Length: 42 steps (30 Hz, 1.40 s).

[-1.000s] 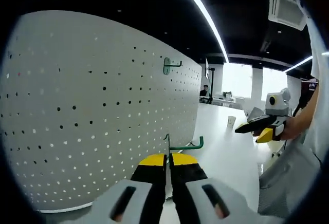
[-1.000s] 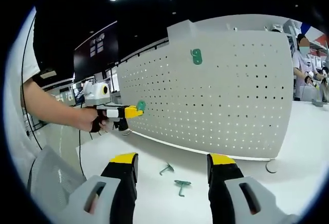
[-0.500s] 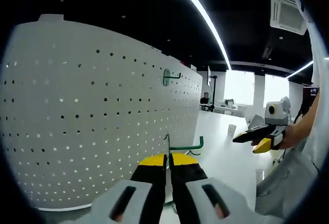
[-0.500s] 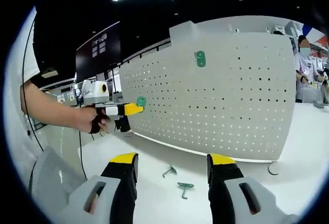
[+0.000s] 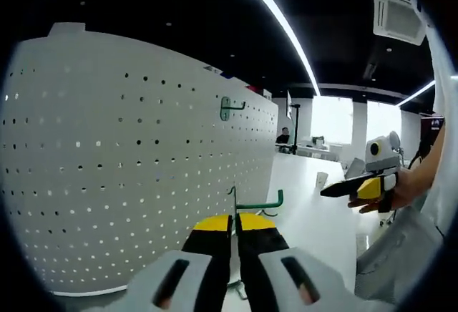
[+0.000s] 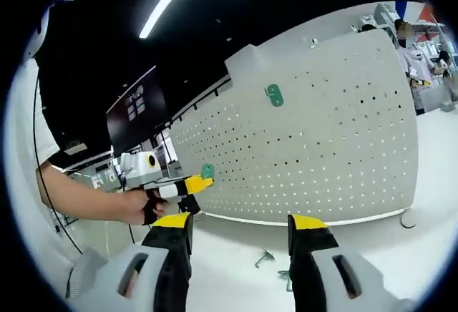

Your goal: Insert the hook assembly into the mounting plate slot until the hook locks in place.

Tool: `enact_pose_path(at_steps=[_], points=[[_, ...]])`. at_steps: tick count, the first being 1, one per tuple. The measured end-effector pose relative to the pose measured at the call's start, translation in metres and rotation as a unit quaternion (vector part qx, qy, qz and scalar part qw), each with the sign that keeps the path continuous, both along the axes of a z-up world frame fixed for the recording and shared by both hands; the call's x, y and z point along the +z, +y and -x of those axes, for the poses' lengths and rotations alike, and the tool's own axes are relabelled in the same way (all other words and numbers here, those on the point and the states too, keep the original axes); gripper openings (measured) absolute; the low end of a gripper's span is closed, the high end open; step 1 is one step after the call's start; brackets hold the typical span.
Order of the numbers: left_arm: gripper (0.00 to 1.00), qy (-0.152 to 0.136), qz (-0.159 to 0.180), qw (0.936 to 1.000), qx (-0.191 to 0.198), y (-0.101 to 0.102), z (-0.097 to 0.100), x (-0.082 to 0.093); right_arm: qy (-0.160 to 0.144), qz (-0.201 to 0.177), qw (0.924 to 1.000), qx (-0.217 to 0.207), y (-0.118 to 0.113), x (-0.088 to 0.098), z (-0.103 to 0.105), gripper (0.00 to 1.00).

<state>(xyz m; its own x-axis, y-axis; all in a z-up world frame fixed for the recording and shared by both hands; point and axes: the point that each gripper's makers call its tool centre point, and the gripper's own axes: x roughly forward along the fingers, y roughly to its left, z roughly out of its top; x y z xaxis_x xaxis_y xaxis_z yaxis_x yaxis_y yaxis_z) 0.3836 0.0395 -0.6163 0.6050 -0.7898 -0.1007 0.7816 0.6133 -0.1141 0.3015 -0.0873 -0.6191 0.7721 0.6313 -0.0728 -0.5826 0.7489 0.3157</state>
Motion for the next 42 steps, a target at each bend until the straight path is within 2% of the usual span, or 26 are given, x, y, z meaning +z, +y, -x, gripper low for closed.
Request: enact_pose_path(at_steps=[12,17,23,33,42], points=[[0.02,0.003,0.011,0.9999,0.009,-0.003,0.003,0.002,-0.023,-0.011,0.9995,0.019,0.031,0.014,-0.017,0.43],[0.02,0.005,0.011,0.9999,0.012,-0.002,0.005,-0.001,-0.041,-0.02,0.9987,0.024,0.044,0.031,-0.029,0.38],[0.02,0.002,0.013,0.9998,0.014,-0.002,0.006,0.003,-0.049,-0.027,0.998,0.028,0.055,0.04,-0.038,0.32],[0.02,-0.003,0.013,0.9999,0.009,-0.009,0.008,0.009,-0.051,-0.033,0.9976,0.032,0.072,0.044,-0.045,0.22],[0.02,-0.007,0.017,0.9998,0.011,-0.013,0.011,0.014,-0.051,-0.027,0.9976,0.039,0.082,0.045,-0.048,0.18]])
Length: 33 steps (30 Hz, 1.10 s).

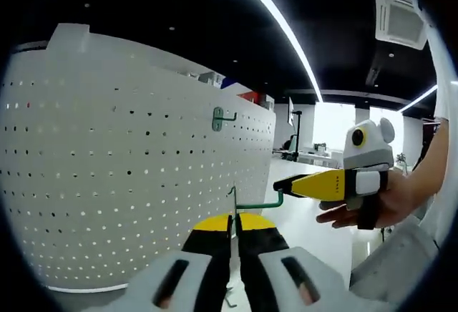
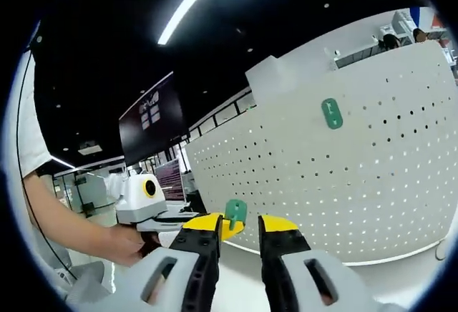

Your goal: Insert the hook assembly into the mounting plate slot until the hook locks in place.

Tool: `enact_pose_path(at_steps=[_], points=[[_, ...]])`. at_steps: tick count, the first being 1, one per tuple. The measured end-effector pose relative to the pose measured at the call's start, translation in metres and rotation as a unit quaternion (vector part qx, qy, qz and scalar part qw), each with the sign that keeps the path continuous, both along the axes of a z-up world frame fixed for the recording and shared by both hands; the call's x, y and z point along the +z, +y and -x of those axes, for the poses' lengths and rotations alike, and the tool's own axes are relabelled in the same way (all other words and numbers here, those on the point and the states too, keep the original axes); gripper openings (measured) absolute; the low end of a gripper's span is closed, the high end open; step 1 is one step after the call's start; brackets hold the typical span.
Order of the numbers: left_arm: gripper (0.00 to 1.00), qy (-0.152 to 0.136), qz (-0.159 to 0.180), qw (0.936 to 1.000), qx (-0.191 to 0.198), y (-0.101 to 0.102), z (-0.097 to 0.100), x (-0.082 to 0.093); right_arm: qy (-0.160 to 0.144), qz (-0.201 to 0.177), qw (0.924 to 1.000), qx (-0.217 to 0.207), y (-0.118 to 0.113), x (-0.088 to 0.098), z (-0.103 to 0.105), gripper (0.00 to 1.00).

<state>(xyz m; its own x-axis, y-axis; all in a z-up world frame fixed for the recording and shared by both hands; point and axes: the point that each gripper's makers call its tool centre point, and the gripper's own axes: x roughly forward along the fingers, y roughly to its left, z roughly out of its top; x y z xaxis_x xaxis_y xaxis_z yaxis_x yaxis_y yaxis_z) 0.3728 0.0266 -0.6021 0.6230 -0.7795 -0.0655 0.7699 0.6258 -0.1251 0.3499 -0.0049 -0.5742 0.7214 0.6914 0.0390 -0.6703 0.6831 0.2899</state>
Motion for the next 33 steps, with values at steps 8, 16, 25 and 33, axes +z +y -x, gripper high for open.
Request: enact_pose_path(at_steps=[8,16,25,33], points=[[0.02,-0.003,0.008,1.0,-0.001,-0.005,0.002,0.005,-0.005,0.002,1.0,0.005,0.008,0.004,-0.002,0.15],[0.02,-0.005,0.014,0.9999,-0.001,-0.008,0.005,0.008,-0.007,0.008,0.9999,0.002,0.014,0.004,-0.005,0.11],[0.02,-0.012,0.015,0.9998,-0.006,-0.012,0.01,0.012,0.0,0.017,0.9998,0.003,0.021,0.0,-0.007,0.08],[0.01,-0.017,0.01,0.9998,-0.007,-0.013,0.011,0.011,0.0,0.024,0.9997,-0.003,0.02,-0.003,-0.007,0.03]])
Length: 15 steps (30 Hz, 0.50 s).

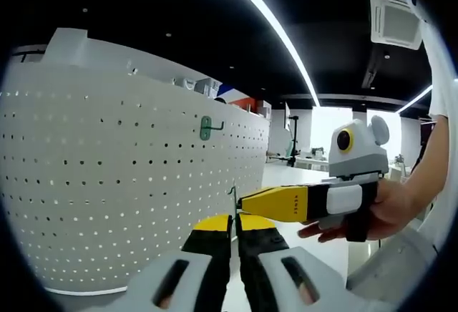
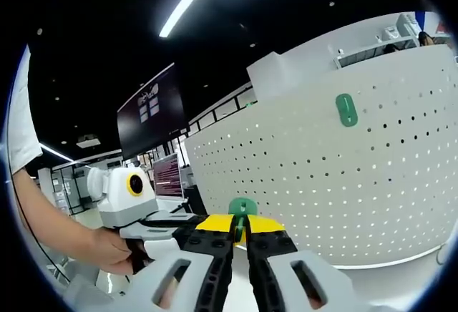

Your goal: Insert the hook assembly into the mounting plate slot until the hook locks in place.

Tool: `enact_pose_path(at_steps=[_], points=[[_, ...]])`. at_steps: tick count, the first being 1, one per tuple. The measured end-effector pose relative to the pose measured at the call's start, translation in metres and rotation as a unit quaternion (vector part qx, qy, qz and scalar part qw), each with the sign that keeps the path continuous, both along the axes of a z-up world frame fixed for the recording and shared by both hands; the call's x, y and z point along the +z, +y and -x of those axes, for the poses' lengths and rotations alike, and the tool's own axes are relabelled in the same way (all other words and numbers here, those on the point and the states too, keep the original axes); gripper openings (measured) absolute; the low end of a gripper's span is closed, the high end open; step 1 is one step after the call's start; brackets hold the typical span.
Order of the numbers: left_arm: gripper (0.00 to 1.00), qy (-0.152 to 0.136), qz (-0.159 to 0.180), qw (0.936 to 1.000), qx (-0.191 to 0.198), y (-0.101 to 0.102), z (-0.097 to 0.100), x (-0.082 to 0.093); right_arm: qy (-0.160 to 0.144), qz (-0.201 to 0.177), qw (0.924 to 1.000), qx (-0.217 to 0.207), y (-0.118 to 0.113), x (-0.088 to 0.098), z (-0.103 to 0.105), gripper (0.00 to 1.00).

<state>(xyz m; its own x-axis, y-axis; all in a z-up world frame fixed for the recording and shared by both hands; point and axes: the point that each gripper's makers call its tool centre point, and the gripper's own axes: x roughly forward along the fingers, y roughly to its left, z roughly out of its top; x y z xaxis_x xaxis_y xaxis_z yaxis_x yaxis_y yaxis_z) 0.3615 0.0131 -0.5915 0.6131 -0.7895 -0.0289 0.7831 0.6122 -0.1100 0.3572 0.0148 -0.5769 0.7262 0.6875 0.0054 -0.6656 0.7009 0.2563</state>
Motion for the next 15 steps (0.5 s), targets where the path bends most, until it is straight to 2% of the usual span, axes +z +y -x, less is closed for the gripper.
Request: enact_pose_path(at_steps=[12,15], points=[[0.01,-0.008,-0.009,0.9999,0.003,-0.0003,0.0024,0.0025,0.008,-0.004,1.0,-0.001,-0.0009,0.0018,0.0013,0.02],[0.01,-0.013,-0.02,0.9997,0.004,-0.0015,0.0034,0.0017,0.002,0.023,0.9997,-0.006,-0.0009,0.0011,0.0021,0.01]])
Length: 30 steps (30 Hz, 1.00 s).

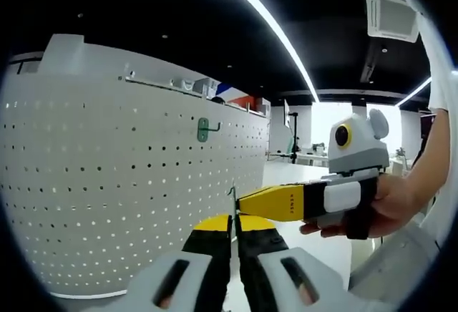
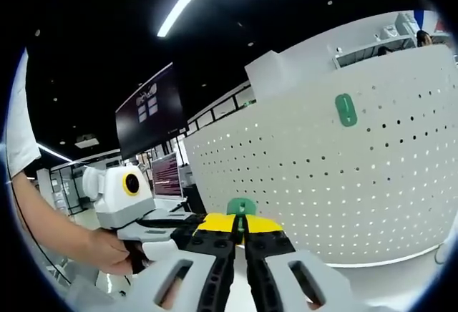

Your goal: Insert the hook assembly into the mounting plate slot until the hook locks in place.

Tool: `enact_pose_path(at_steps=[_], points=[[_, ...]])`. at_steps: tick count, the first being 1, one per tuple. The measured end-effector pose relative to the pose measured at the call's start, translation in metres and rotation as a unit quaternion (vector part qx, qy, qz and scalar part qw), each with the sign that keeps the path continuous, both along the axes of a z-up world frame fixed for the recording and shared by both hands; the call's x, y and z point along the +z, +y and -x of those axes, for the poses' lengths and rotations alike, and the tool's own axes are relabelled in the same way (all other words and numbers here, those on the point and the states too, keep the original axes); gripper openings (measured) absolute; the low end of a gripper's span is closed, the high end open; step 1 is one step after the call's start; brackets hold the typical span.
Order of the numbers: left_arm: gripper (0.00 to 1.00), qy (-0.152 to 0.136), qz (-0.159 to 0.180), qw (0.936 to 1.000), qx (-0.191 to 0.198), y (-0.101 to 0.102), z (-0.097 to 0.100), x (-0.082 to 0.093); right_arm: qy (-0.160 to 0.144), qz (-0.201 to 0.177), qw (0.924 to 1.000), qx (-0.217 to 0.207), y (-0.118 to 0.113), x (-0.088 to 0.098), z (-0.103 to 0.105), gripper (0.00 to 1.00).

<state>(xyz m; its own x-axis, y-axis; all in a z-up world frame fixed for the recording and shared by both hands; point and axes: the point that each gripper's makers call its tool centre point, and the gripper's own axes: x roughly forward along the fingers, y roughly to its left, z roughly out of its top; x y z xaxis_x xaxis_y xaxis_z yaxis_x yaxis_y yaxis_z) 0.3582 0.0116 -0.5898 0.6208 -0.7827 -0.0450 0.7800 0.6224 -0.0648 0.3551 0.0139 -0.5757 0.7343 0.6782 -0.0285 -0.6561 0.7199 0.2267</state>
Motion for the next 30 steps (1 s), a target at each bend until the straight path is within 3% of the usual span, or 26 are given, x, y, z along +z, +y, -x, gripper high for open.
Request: enact_pose_path(at_steps=[11,13,18,25,30], points=[[0.02,-0.009,-0.008,0.9999,0.002,0.0,-0.001,0.003,-0.002,0.012,0.9999,-0.004,0.0,0.005,0.001,0.0],[0.03,-0.027,-0.023,0.9993,0.007,-0.001,-0.001,0.002,-0.003,0.015,0.9999,-0.004,0.0,0.004,0.001,0.0],[0.06,-0.007,-0.012,0.9999,0.007,0.0,0.0,0.0,-0.002,0.02,0.9998,-0.004,0.0,0.003,0.002,0.0],[0.3,0.005,-0.021,0.9997,0.014,0.003,-0.001,-0.008,0.0,0.014,0.9999,-0.006,-0.004,0.004,0.001,0.0],[0.67,0.009,-0.03,0.9992,0.026,0.003,-0.004,-0.013,0.001,0.012,0.9999,-0.005,-0.005,0.004,0.001,0.0]])
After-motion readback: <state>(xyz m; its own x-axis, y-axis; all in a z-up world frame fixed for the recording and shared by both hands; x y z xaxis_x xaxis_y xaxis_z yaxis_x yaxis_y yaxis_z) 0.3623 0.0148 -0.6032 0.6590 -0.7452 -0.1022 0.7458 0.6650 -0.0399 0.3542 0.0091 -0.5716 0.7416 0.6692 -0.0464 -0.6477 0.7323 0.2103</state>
